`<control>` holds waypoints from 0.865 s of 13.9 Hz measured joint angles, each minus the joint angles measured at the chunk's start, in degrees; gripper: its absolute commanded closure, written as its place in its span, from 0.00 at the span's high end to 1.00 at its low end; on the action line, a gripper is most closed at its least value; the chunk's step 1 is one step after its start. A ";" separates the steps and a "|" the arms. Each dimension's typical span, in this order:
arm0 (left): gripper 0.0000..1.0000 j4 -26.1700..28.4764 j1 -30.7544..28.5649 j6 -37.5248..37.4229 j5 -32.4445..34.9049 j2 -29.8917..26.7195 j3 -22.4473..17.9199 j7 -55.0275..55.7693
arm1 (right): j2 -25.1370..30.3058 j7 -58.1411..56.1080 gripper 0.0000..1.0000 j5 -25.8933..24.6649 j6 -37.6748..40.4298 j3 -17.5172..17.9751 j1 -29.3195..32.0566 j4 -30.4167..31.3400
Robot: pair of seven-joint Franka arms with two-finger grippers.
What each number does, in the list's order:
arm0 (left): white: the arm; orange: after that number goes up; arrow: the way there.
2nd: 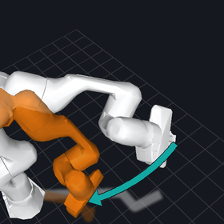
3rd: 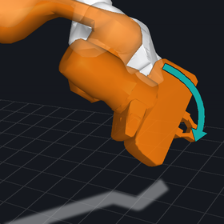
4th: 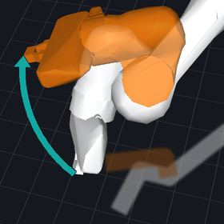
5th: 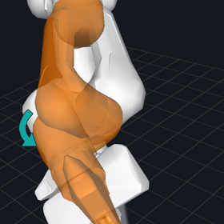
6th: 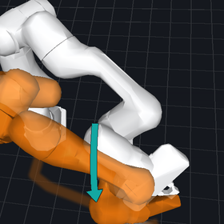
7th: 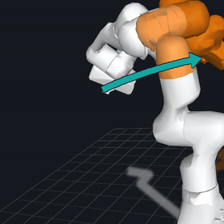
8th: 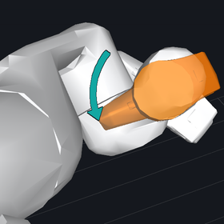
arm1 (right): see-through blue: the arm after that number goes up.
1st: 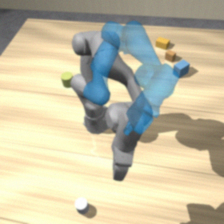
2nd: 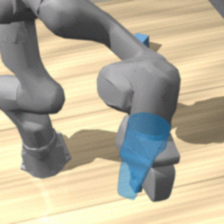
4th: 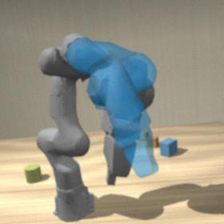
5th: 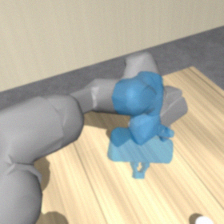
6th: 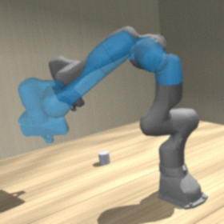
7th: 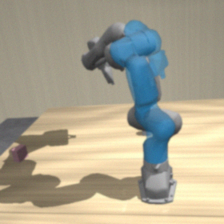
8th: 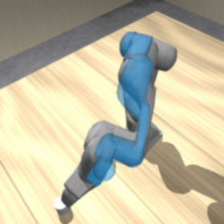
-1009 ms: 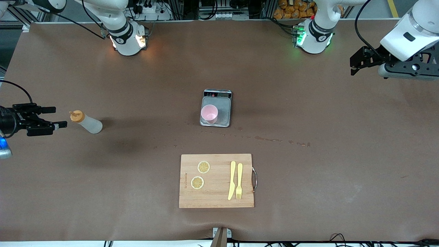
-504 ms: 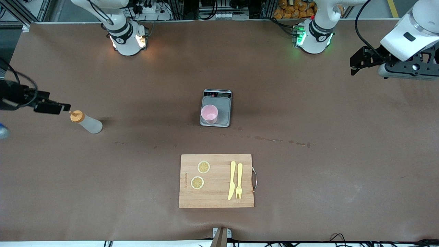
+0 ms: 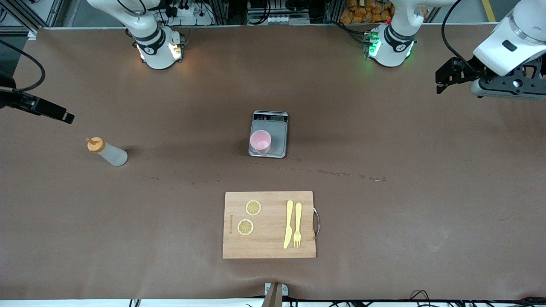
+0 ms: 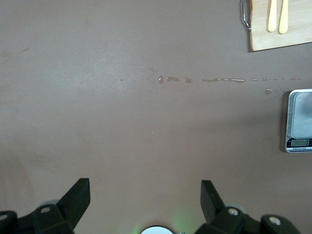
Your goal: Add sauce to pink cup with both arms
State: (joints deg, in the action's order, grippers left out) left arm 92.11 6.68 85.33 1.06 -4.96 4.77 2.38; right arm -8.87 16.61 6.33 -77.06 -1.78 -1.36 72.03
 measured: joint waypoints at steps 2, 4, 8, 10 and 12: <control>1.00 0.00 0.00 0.00 0.00 0.00 0.00 0.00 | 3.96 -2.10 1.00 -2.45 -3.94 0.26 0.11 6.23; 1.00 0.00 0.00 0.00 0.00 0.00 0.00 0.00 | 5.56 -3.51 1.00 -4.28 -5.78 1.25 0.07 9.36; 1.00 0.00 0.00 0.00 0.00 0.00 0.00 0.00 | 5.65 -3.99 1.00 -4.90 -10.00 2.20 0.13 12.56; 1.00 0.00 -0.01 0.00 0.00 0.00 0.00 0.00 | 5.36 -4.00 1.00 -4.95 -12.01 2.16 0.86 13.07; 1.00 0.00 -0.01 0.00 0.00 0.00 0.00 0.00 | 5.18 -4.17 1.00 -4.97 -13.56 2.15 1.84 13.13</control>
State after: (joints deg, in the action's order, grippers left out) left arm 92.11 6.68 85.33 1.06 -4.96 4.77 2.38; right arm -3.69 12.44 1.36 -90.61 0.36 0.48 85.16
